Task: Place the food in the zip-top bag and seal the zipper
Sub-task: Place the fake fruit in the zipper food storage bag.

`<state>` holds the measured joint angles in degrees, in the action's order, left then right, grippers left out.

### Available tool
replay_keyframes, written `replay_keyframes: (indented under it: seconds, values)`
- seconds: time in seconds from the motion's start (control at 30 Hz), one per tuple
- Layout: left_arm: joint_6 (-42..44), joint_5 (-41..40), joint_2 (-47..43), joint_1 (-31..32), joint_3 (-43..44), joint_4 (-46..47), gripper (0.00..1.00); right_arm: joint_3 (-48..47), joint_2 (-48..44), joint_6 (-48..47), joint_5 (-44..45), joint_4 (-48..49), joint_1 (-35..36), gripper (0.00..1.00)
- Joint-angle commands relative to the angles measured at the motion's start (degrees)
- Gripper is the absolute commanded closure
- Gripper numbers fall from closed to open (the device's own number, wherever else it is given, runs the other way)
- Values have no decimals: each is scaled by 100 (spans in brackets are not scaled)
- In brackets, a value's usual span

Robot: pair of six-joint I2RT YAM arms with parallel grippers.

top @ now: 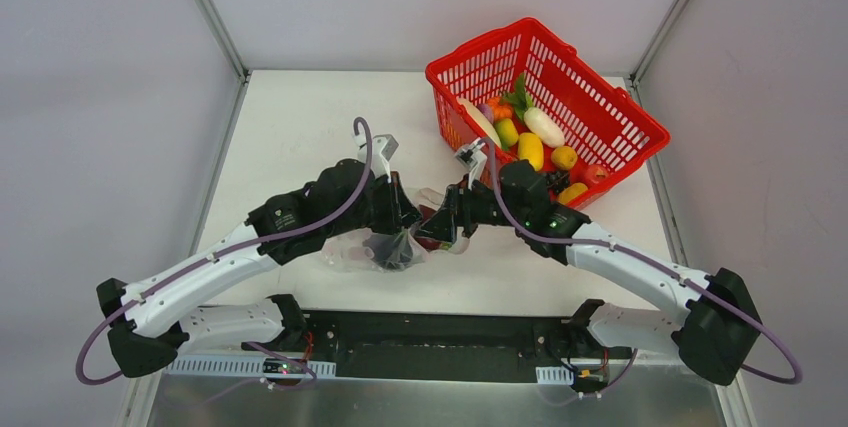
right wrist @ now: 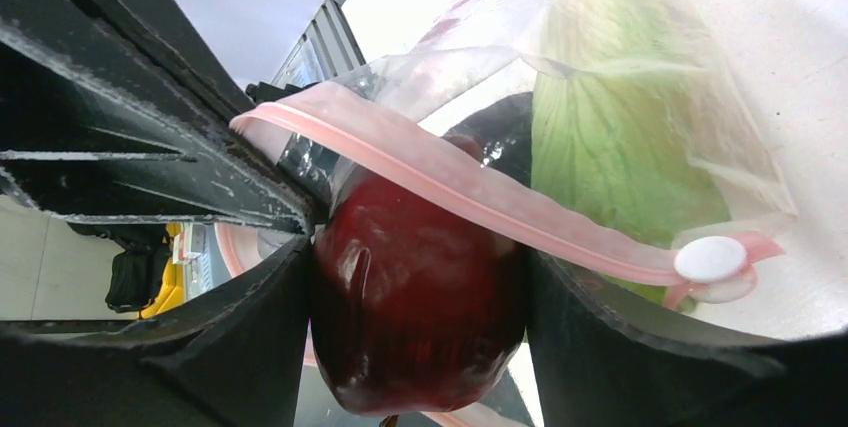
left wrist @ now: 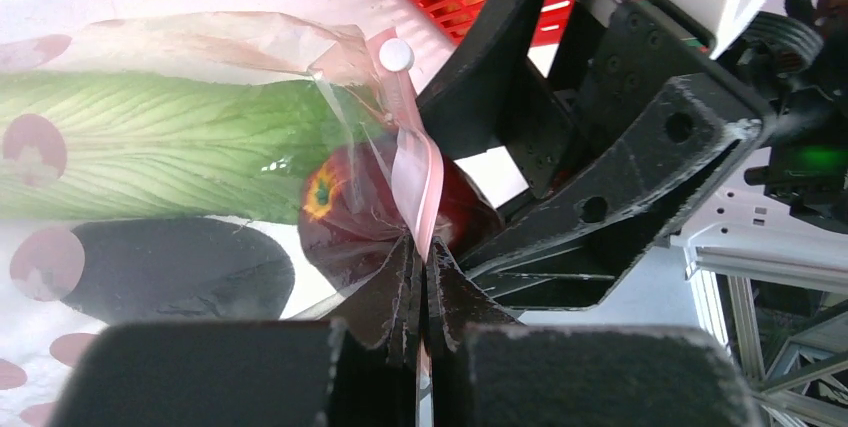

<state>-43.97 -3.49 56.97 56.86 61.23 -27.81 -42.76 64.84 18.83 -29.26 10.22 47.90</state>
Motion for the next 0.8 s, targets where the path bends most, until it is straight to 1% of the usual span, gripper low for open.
replay_keyframes:
  seconds: [0.0,0.2,0.37,0.47,0.57,0.77]
  values:
    - [72,225,-161,-51,293,477,100,-462,162,-126,-332,273,91,59]
    - [124,-242,-582,-46,312,413,100,-632,91,-119,-246,512,234,45]
    - [176,-385,-1006,-59,366,544,99,-1079,213,-285,-233,200,347,28]
    - [269,-688,-1120,-55,545,226,99,-1297,195,-405,-192,23,400,23]
    - [239,-1115,-1301,-56,481,10,99,-1368,84,-471,-300,11,428,17]
    - [128,-1515,-1582,-61,220,-129,99,-1484,-36,-663,-329,-361,429,11]
